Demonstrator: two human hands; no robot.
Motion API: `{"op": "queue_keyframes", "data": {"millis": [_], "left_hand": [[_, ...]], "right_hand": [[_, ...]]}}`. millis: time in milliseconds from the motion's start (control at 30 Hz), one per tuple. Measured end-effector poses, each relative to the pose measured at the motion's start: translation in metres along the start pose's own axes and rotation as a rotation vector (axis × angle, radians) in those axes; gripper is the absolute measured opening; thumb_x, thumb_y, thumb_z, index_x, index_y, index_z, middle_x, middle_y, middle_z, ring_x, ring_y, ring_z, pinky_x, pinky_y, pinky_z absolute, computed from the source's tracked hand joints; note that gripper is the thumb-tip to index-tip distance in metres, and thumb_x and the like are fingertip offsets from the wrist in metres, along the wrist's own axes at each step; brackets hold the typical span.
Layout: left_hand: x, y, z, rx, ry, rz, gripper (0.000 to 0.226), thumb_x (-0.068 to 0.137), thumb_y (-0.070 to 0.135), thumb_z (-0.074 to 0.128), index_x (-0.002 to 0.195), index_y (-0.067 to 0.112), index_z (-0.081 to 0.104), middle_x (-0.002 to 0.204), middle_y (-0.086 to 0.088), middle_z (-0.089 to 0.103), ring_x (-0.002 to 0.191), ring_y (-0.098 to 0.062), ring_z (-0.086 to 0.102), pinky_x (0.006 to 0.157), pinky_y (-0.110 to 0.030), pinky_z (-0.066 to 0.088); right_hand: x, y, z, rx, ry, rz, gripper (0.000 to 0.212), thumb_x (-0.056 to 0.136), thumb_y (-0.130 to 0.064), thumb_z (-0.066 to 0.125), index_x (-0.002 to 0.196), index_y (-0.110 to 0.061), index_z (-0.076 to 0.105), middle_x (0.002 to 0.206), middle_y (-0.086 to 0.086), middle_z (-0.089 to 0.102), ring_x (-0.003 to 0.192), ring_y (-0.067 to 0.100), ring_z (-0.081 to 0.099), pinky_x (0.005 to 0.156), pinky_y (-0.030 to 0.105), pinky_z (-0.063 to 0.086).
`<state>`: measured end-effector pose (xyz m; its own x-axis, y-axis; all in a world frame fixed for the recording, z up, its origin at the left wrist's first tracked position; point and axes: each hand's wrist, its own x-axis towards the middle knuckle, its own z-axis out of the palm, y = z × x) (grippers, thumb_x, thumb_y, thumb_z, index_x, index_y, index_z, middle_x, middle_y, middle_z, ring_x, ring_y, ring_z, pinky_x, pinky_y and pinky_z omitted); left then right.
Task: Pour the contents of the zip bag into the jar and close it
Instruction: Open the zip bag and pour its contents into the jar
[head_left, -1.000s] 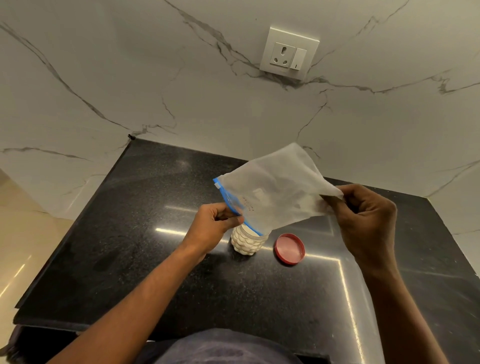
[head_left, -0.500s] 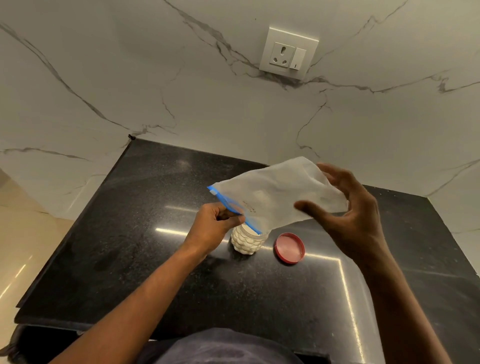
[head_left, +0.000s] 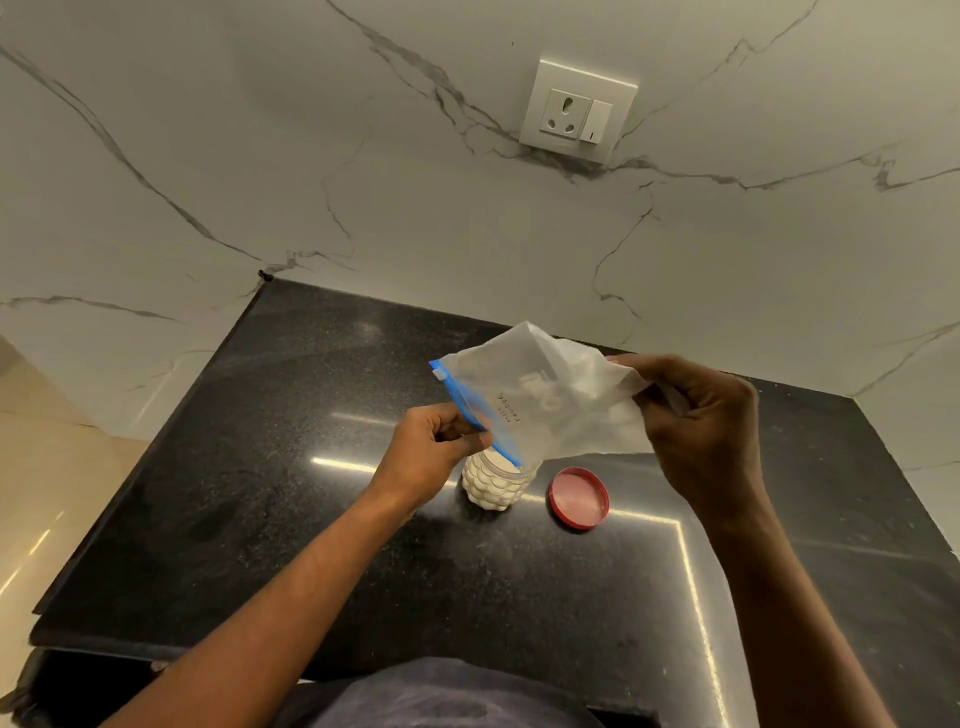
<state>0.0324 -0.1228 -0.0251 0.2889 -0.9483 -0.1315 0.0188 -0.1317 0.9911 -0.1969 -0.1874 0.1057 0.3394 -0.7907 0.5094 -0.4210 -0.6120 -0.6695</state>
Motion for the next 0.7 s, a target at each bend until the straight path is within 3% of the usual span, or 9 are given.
{"op": "queue_keyframes", "data": {"millis": [100, 233, 333, 433, 567, 700], "left_hand": [[-0.001, 0.001, 0.001, -0.009, -0.002, -0.001, 0.02, 0.092, 0.006, 0.078, 0.11, 0.013, 0.079, 0.103, 0.001, 0.083, 0.097, -0.007, 0.078, 0.079, -0.013, 0.059], [-0.002, 0.002, 0.001, -0.007, -0.004, 0.003, 0.02, 0.092, 0.006, 0.077, 0.11, 0.013, 0.079, 0.103, 0.001, 0.083, 0.099, -0.008, 0.078, 0.082, -0.015, 0.059], [-0.001, 0.002, 0.001, -0.019, -0.009, 0.001, 0.021, 0.092, 0.005, 0.077, 0.112, 0.01, 0.079, 0.105, -0.001, 0.083, 0.101, -0.01, 0.079, 0.086, -0.019, 0.06], [-0.001, 0.004, 0.002, -0.025, -0.017, -0.005, 0.022, 0.092, 0.004, 0.076, 0.113, 0.01, 0.078, 0.106, 0.0, 0.083, 0.101, -0.008, 0.078, 0.081, -0.013, 0.059], [-0.001, 0.006, 0.003, -0.023, -0.021, 0.006, 0.021, 0.093, 0.005, 0.076, 0.113, 0.012, 0.078, 0.105, 0.001, 0.083, 0.1, -0.007, 0.078, 0.081, -0.014, 0.059], [-0.002, 0.011, 0.003, -0.031, -0.027, 0.029, 0.018, 0.095, 0.006, 0.074, 0.112, 0.012, 0.078, 0.1, 0.004, 0.083, 0.096, -0.005, 0.078, 0.081, -0.015, 0.058]], "right_hand": [[0.001, 0.005, -0.002, 0.042, 0.088, 0.061, 0.008, 0.091, -0.01, 0.077, 0.097, -0.015, 0.08, 0.084, -0.002, 0.079, 0.077, 0.02, 0.075, 0.069, 0.041, 0.063], [-0.001, 0.004, -0.001, 0.014, 0.054, 0.012, 0.022, 0.09, 0.003, 0.071, 0.103, -0.013, 0.08, 0.096, -0.001, 0.079, 0.09, 0.015, 0.076, 0.08, 0.037, 0.063], [-0.001, 0.007, -0.003, 0.055, 0.121, 0.068, 0.015, 0.089, -0.003, 0.076, 0.1, -0.011, 0.08, 0.089, -0.001, 0.079, 0.082, 0.022, 0.076, 0.072, 0.045, 0.063], [-0.003, 0.008, -0.002, 0.02, 0.083, 0.037, 0.023, 0.089, 0.004, 0.072, 0.103, -0.012, 0.08, 0.095, -0.003, 0.079, 0.088, 0.016, 0.077, 0.078, 0.039, 0.063], [-0.005, 0.007, -0.003, 0.061, 0.155, 0.062, 0.004, 0.093, -0.015, 0.076, 0.096, -0.015, 0.078, 0.082, -0.004, 0.076, 0.07, 0.013, 0.071, 0.061, 0.031, 0.057], [-0.004, 0.012, -0.003, 0.064, 0.16, 0.075, 0.024, 0.092, 0.001, 0.068, 0.104, -0.018, 0.077, 0.09, -0.016, 0.075, 0.08, 0.0, 0.069, 0.071, 0.019, 0.055]]}}
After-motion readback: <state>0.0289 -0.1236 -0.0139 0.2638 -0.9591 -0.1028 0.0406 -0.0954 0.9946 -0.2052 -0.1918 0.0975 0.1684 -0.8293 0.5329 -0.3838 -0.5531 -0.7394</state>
